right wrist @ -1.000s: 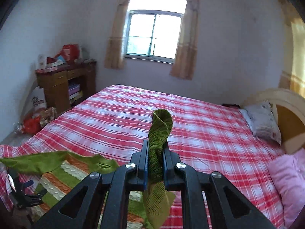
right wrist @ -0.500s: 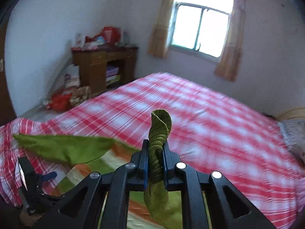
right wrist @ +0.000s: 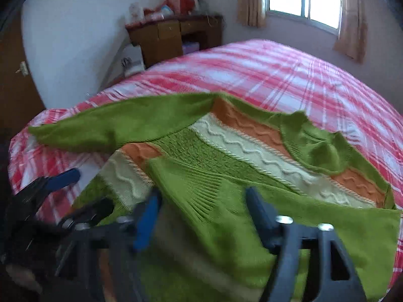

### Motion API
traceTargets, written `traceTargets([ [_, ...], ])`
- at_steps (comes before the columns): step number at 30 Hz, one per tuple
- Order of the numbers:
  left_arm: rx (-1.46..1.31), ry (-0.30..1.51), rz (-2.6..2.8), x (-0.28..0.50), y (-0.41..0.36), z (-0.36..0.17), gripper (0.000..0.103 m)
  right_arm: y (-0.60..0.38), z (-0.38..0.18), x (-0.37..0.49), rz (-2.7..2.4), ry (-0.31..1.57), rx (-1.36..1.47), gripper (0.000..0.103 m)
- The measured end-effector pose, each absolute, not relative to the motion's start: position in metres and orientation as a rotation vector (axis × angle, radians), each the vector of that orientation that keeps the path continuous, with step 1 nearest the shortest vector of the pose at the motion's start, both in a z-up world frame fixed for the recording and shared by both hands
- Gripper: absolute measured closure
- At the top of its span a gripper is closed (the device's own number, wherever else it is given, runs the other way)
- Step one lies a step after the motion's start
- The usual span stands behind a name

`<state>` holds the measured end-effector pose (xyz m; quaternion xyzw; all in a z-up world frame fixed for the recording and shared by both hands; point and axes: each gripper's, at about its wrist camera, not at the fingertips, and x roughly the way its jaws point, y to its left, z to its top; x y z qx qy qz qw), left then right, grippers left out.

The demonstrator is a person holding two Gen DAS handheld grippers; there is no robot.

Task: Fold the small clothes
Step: 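Lift the sleeve with the right tool and lay it across the sweater body, then open the right tool and release the sleeve on the body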

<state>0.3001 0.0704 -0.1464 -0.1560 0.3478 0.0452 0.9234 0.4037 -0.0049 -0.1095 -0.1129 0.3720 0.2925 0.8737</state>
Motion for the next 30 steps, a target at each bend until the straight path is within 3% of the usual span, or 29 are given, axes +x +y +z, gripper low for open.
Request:
traceTargets([
  [7, -0.241, 0.723, 0.091, 0.304, 0.061, -0.136, 0.0, -0.104, -0.087, 0.394, 0.368, 0.718, -0.193, 0.032],
  [13, -0.087, 0.749, 0.12, 0.326, 0.037, -0.12, 0.0, -0.169, -0.115, 0.427, 0.074, 0.851, -0.169, 0.032],
  [15, -0.035, 0.747, 0.12, 0.335, 0.026, -0.116, 0.0, -0.172, -0.137, 0.43, 0.135, 0.927, -0.112, 0.034],
  [21, 0.119, 0.846, 0.198, 0.358, 0.008, -0.144, 0.0, -0.129, -0.136, 0.422, 0.187, 0.893, -0.222, 0.037],
  [30, 0.049, 0.856, 0.272, 0.349, 0.039, -0.145, 0.0, -0.082, -0.126, 0.414, 0.245, 0.813, -0.274, 0.037],
])
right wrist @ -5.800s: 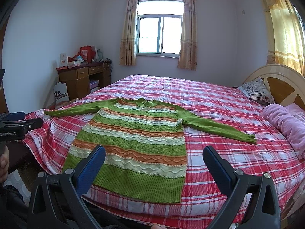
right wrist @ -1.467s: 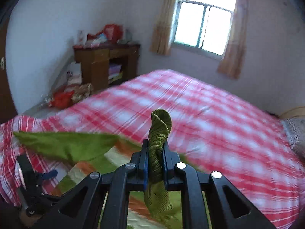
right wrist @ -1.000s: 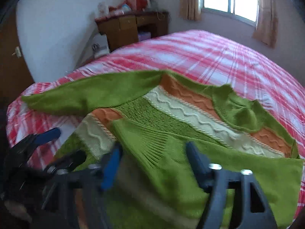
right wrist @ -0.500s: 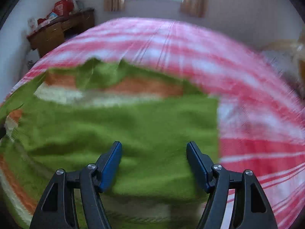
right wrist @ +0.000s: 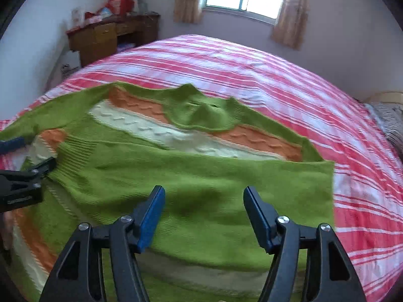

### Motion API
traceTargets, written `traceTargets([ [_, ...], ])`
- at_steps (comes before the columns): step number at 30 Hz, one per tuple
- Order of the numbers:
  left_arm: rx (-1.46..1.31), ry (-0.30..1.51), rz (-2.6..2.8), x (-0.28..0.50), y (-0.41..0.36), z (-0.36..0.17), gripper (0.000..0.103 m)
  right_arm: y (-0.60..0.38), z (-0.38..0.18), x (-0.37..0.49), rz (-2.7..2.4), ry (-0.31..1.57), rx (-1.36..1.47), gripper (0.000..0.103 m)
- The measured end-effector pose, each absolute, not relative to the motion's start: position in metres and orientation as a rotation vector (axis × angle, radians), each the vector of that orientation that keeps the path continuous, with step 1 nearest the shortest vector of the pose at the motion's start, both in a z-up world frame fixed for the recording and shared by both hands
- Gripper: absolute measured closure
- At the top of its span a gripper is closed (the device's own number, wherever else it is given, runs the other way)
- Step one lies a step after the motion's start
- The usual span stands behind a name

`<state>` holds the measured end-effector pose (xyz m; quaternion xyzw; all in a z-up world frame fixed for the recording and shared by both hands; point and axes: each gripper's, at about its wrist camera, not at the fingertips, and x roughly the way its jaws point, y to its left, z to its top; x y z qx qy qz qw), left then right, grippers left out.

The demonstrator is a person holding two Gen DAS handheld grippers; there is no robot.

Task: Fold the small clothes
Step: 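Open the right tool and release the sleeve on the body, then reach the left tool to the other sleeve cuff and close on it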

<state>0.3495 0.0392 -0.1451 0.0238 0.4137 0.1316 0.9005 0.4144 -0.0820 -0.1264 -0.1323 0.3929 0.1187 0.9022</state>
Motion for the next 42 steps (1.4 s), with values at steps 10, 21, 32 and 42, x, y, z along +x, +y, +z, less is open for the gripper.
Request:
traceTargets([
  [10, -0.087, 0.763, 0.346, 0.305, 0.089, -0.122, 0.0, -0.038, -0.127, 0.416, 0.389, 0.831, -0.267, 0.038],
  [21, -0.168, 0.741, 0.608, 0.247, 0.206, -0.106, 0.0, -0.002, -0.146, 0.404, 0.43, 0.811, -0.3, 0.038],
  [32, -0.72, 0.728, 0.643, 0.191, 0.312, -0.118, 0.006, -0.002, -0.147, 0.4, 0.415, 0.789, -0.31, 0.037],
  [42, -1.046, 0.697, 0.498, 0.204, 0.331, -0.153, 0.025, -0.002, -0.146, 0.398, 0.4, 0.776, -0.327, 0.036],
])
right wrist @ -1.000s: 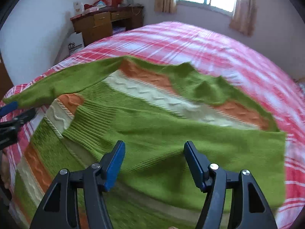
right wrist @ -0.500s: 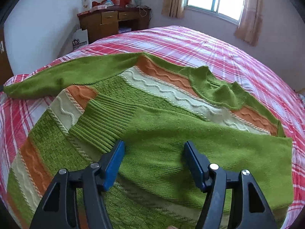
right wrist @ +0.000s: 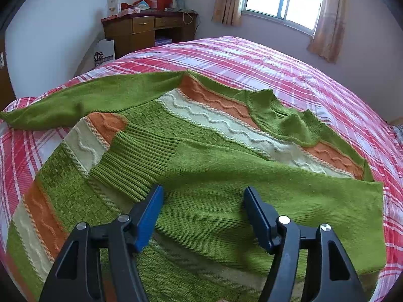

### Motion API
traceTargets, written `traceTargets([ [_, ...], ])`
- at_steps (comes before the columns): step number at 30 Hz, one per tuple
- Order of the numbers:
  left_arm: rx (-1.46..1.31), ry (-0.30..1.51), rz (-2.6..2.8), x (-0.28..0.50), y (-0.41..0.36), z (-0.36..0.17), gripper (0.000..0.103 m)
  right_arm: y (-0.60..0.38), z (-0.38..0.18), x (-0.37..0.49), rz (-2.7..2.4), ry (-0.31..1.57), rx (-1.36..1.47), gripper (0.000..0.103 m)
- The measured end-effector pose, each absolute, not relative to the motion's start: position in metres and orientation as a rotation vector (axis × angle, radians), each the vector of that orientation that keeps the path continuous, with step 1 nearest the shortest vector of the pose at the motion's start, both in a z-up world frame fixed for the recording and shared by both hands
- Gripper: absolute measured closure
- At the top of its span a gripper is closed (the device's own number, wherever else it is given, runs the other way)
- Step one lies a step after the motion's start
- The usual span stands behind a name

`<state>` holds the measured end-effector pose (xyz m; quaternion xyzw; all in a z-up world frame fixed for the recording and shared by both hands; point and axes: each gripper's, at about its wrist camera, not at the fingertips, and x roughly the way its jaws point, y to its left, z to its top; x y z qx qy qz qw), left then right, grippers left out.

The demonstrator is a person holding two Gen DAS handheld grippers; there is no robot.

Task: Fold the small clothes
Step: 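Reach the left tool to the other sleeve cuff and close on it, then lift the sleeve with the left tool and fold it across the body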

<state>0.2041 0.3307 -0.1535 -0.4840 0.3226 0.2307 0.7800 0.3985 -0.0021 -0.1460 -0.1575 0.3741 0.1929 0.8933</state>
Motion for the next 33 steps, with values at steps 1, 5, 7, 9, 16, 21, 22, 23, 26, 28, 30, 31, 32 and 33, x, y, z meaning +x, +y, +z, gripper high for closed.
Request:
traceTargets([
  [1, -1.058, 0.696, 0.49, 0.207, 0.33, -0.156, 0.025, -0.002, -0.146, 0.398, 0.398, 0.775, -0.328, 0.036],
  [5, -1.105, 0.679, 0.447, 0.222, 0.327, -0.161, 0.025, -0.001, -0.146, 0.398, 0.393, 0.772, -0.333, 0.035],
  [7, -1.127, 0.672, 0.436, 0.229, 0.328, -0.164, 0.025, -0.001, -0.146, 0.397, 0.391, 0.771, -0.336, 0.035],
  [9, -1.145, 0.675, 0.437, 0.232, 0.33, -0.169, 0.025, -0.001, -0.146, 0.397, 0.388, 0.769, -0.338, 0.035],
  [16, -1.111, 0.609, 0.479, 0.248, 0.346, -0.168, 0.046, 0.0, -0.145, 0.396, 0.383, 0.763, -0.345, 0.034],
  [21, -1.025, 0.592, 0.508, 0.253, 0.355, -0.164, 0.091, 0.0, -0.145, 0.396, 0.384, 0.763, -0.344, 0.034],
  [22, -1.002, 0.578, 0.501, 0.251, 0.354, -0.159, 0.094, 0.0, -0.145, 0.396, 0.384, 0.763, -0.344, 0.034],
  [23, -0.977, 0.572, 0.5, 0.249, 0.353, -0.155, 0.094, 0.0, -0.146, 0.396, 0.384, 0.763, -0.344, 0.034],
  [26, -0.903, 0.537, 0.479, 0.246, 0.347, -0.136, 0.094, 0.0, -0.146, 0.396, 0.385, 0.765, -0.341, 0.034],
  [28, -0.869, 0.507, 0.456, 0.247, 0.343, -0.122, 0.095, 0.0, -0.146, 0.397, 0.386, 0.767, -0.338, 0.034],
  [30, -0.84, 0.483, 0.443, 0.247, 0.338, -0.11, 0.095, -0.001, -0.146, 0.398, 0.389, 0.77, -0.331, 0.034],
  [31, -0.825, 0.47, 0.429, 0.248, 0.335, -0.102, 0.095, -0.002, -0.146, 0.399, 0.39, 0.773, -0.327, 0.033],
  [32, -0.8, 0.462, 0.42, 0.251, 0.331, -0.094, 0.095, -0.003, -0.146, 0.4, 0.39, 0.776, -0.322, 0.031],
  [33, -0.782, 0.454, 0.413, 0.253, 0.328, -0.088, 0.095, -0.004, -0.146, 0.401, 0.388, 0.78, -0.316, 0.03],
])
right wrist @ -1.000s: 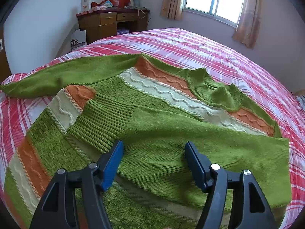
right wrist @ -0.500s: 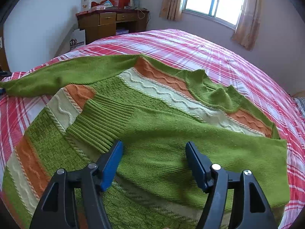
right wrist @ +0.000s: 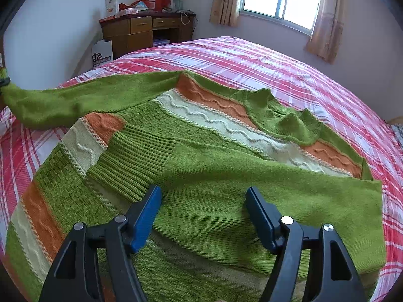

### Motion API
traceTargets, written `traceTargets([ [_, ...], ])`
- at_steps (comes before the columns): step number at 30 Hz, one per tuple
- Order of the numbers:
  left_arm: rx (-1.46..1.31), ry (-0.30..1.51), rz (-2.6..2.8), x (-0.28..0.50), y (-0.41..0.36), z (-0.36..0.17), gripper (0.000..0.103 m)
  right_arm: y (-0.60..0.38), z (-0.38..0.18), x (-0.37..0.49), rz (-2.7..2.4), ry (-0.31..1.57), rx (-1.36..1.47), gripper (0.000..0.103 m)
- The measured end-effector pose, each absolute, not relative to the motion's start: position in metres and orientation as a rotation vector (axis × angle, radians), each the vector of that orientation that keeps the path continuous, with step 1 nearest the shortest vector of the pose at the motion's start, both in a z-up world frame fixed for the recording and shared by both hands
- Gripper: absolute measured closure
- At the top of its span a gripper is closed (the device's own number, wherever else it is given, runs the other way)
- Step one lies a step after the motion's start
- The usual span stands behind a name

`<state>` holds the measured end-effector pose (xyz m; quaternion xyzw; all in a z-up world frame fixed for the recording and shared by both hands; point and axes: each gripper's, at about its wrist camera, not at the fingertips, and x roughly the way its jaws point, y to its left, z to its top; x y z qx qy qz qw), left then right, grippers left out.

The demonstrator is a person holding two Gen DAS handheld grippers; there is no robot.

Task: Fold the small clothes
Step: 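Lift the sleeve with the left tool and fold it across the body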

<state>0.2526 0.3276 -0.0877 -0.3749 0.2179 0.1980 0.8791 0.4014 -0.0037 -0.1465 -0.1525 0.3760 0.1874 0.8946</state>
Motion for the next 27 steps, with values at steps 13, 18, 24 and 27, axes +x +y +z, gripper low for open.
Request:
traceTargets([
  [13, -0.57, 0.361, 0.251, 0.292, 0.263, 0.011, 0.095, -0.052, -0.1, 0.383, 0.405, 0.711, -0.229, 0.029],
  [18, -0.5, 0.328, 0.198, 0.307, 0.227, 0.039, 0.095, -0.086, -0.089, 0.37, 0.378, 0.685, -0.182, 0.029],
  [24, -0.403, 0.291, 0.123, 0.323, 0.176, 0.062, 0.095, -0.124, -0.089, 0.349, 0.368, 0.675, -0.133, 0.029],
  [27, -0.34, 0.276, 0.087, 0.331, 0.142, 0.068, 0.095, -0.14, -0.09, 0.341, 0.36, 0.671, -0.105, 0.029],
])
